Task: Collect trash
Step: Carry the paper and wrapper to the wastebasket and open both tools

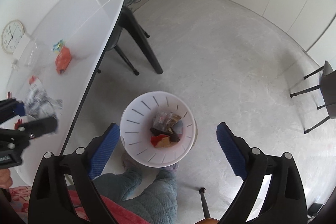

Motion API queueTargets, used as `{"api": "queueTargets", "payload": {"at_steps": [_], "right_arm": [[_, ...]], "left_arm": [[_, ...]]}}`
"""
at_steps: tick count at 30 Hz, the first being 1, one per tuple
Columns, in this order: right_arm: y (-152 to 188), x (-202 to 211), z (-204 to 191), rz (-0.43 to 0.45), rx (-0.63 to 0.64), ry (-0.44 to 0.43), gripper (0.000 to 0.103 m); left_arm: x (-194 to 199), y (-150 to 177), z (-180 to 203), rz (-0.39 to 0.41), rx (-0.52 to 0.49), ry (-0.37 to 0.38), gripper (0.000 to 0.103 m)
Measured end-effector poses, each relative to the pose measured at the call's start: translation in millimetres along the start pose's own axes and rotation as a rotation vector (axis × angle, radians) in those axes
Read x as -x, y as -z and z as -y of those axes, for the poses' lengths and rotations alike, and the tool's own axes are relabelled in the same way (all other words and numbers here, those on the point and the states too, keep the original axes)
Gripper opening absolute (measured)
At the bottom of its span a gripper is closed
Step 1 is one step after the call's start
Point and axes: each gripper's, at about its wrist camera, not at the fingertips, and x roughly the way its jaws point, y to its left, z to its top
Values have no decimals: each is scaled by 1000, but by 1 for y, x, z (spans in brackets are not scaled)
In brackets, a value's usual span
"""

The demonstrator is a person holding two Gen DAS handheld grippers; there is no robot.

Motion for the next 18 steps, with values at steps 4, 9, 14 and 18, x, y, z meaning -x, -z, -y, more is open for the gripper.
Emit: {"api": "queueTargets", "payload": {"at_steps": [4,9,14,18], "right_arm": [[0,11,15,24,-25,15,97],[-2,15,24,26,-42,13,97],[-4,17,24,27,-42,11,97],[-5,19,19,30,-38,10,97]], "left_arm": [[-10,-5,13,-9,-21,22,67],[-7,-7,22,11,-30,26,93],[2,-8,19,29,-22,12,95],[4,-7,14,29,0,9,95]]}}
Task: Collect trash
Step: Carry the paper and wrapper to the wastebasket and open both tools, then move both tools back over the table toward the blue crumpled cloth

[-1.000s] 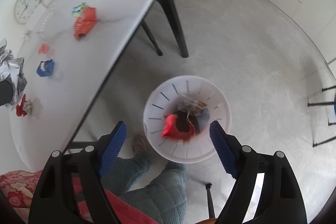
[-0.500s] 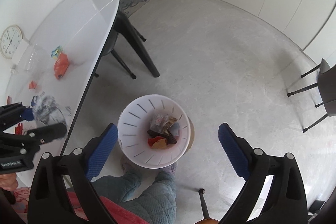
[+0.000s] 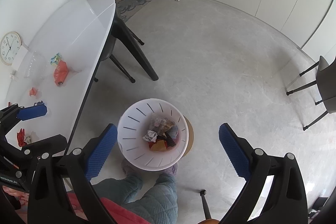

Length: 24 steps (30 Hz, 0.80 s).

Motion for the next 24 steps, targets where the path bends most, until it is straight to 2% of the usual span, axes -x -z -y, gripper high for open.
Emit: {"api": "queueTargets", "payload": {"at_steps": [7,14,24], "right_arm": [[-3,1,-15,5,15,-12,97],[-20,1,-58,30,91,-67,97],[-45,-21,-142,3,252,-157,97]], "left_arm": [[8,3,-15,20,41,-32,95],[29,16,-52,70,125,-113,95],[32,51,-148,84,335,-262,95]]}}
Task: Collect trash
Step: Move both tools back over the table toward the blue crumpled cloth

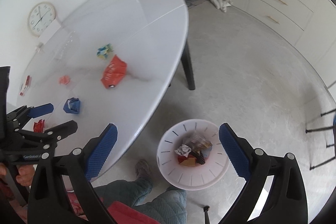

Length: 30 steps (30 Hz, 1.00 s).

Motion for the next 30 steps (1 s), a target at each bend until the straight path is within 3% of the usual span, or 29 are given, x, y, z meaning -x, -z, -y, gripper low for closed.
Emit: {"api": "queueTargets", "payload": {"at_steps": [8,18,21,25,30], "right_arm": [[-31,-26,-35,-23,94,-44,97],[-52,-55,-58,-61,157,-70,97],[-55,-65,-63,-85,169,-79,97],[-60,-78,-72,-111,147,-109,97],[-67,-97,-82,-151,66,-136,97]], "left_arm": [[-39,-3,-46,-37,97,-73,94],[-72,-9,-61,-95,129,-58,63],[-72,-11,-60,-79,119,-73,55],[-70,-11,-60,-73,112,-68,36],[-67,-10,-63,-77,95,-49,32]]}}
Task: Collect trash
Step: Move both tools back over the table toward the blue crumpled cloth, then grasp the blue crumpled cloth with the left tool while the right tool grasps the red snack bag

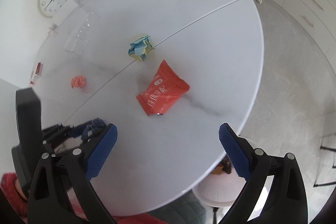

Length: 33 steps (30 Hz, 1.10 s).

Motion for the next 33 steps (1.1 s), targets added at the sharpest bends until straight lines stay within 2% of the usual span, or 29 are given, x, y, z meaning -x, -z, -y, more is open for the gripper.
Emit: {"api": "queueTargets", "payload": {"at_steps": [4,10,15,16,18,20,21,24,28,33], "right_arm": [[-8,-17,-9,-3,-46,24,97],[-19,-38,-19,29,-134,125,96],[-25,-56,-23,36,-212,179,77],[-26,-60,-25,38,-219,184,70],[-28,-63,-30,53,-217,203,62],[-29,-64,-35,62,-205,205,46],[-29,-65,-37,66,-199,201,43],[-28,-65,-42,71,-187,201,43],[-20,-61,-43,80,-178,184,41],[0,-29,-36,120,-166,149,41]], "left_arm": [[6,-5,-10,23,-17,18,31],[27,-5,-26,70,-22,35,31],[46,6,-38,120,-45,47,31],[49,6,-40,125,-46,53,31],[54,6,-42,132,-51,66,31],[63,21,-46,138,-57,71,31],[65,23,-47,139,-62,71,31],[68,30,-55,127,-65,84,31],[66,17,-60,116,-54,95,31],[75,14,-50,141,-94,95,31]]}}
